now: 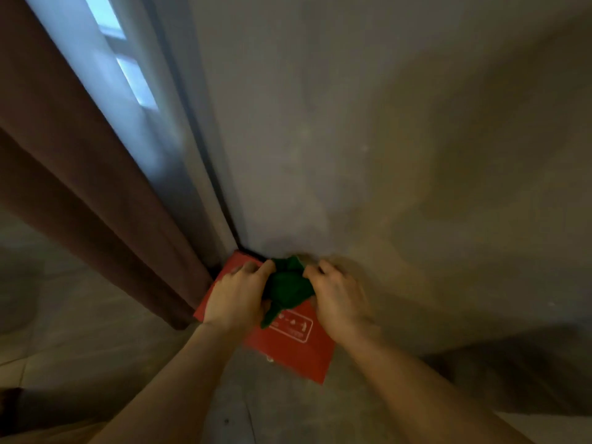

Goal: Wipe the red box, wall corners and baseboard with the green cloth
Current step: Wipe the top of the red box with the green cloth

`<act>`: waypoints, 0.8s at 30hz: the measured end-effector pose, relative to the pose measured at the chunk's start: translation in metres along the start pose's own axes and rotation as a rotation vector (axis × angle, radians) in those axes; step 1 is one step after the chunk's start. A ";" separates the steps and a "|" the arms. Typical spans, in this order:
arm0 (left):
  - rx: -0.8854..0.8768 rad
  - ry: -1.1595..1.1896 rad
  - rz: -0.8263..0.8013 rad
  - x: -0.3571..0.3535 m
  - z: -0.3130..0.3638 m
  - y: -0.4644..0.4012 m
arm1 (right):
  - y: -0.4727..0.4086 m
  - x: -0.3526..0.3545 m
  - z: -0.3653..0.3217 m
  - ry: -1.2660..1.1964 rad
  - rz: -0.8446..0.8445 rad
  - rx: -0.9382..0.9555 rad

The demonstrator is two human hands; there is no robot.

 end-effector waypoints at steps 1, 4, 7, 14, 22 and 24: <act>-0.010 0.008 0.022 0.020 0.004 0.002 | 0.001 0.020 -0.006 0.002 0.019 0.013; -0.033 0.020 0.078 0.080 0.015 0.012 | 0.005 0.081 -0.025 0.034 0.062 0.035; -0.052 0.035 0.138 0.140 0.026 0.028 | 0.014 0.140 -0.047 0.041 0.104 0.044; -0.107 0.022 0.263 0.274 0.052 0.071 | 0.048 0.263 -0.095 0.086 0.250 0.064; -0.153 0.013 0.394 0.390 0.074 0.124 | 0.087 0.374 -0.141 0.110 0.377 0.076; -0.167 0.010 0.429 0.412 0.078 0.134 | 0.097 0.397 -0.151 0.124 0.430 0.084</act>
Point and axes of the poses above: each hand's wrist, its own y-axis away from the middle knuckle, its own x-axis out of the back of the hand, z = x × y, the point moved 8 cm from there along -y, towards the middle knuckle, and after that the axes turned 4 degrees about z, right-handed, at the moved point
